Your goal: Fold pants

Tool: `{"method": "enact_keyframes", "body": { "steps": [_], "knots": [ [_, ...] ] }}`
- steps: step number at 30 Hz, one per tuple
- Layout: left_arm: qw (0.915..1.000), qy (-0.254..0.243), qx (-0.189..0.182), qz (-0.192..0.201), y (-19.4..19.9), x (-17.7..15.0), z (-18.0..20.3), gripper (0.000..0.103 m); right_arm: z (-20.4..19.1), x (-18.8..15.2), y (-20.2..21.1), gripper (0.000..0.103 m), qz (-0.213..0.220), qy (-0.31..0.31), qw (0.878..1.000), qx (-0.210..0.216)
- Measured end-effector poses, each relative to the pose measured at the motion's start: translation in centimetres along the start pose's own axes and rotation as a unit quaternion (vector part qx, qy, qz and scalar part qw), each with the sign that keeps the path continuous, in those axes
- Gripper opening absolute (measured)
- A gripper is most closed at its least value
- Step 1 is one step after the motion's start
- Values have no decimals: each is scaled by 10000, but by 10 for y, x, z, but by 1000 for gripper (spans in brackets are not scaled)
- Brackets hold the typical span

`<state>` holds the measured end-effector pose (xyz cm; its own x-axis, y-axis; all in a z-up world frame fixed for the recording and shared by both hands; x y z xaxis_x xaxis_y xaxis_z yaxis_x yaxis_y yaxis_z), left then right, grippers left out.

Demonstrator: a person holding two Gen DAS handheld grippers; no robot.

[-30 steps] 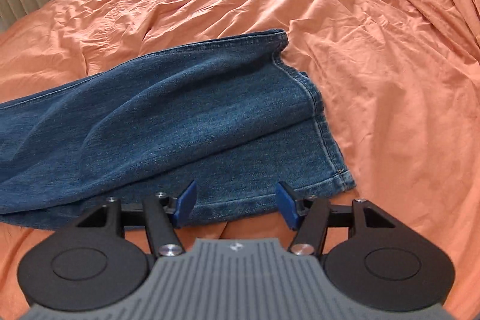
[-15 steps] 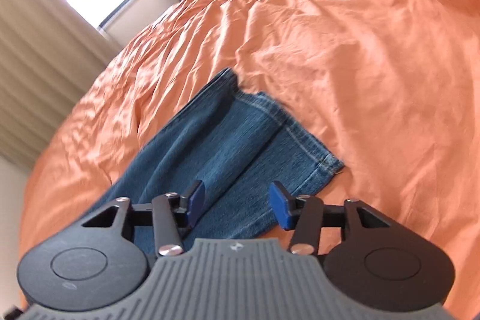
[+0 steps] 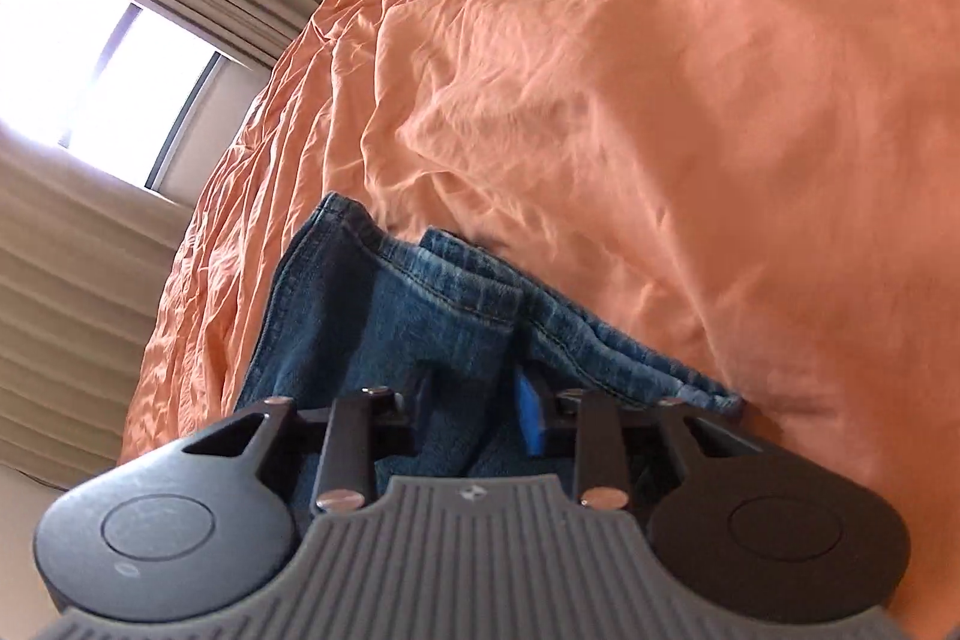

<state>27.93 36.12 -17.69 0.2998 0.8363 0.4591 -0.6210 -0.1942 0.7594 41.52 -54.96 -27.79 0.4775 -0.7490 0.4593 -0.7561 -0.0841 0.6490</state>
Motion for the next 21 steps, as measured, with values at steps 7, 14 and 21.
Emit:
{"method": "enact_keyframes", "body": {
  "steps": [7,14,21],
  "knots": [
    [9989,-376,280,72,2,0,15,21,-43,22,75,0,713,640,9950,292],
    [9957,-721,587,7,0,5,23,19,5,2,65,0,60,440,9973,-592],
    [9910,-1073,805,22,-1,3,31,19,28,-7,58,2,30,77,9984,-560]
  ]
}}
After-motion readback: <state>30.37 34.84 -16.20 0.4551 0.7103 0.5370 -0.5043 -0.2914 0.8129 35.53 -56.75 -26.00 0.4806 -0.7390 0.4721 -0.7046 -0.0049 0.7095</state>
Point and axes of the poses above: each gripper's, at about its wrist camera, not at the fingertips, and y roughly against the way its jaws point, z to its right, x to its top, the point moved 4 cm from there along -y, roughly the way its jaws point, and after that the axes turned 9 degrees about y, right-handed, at the moved point
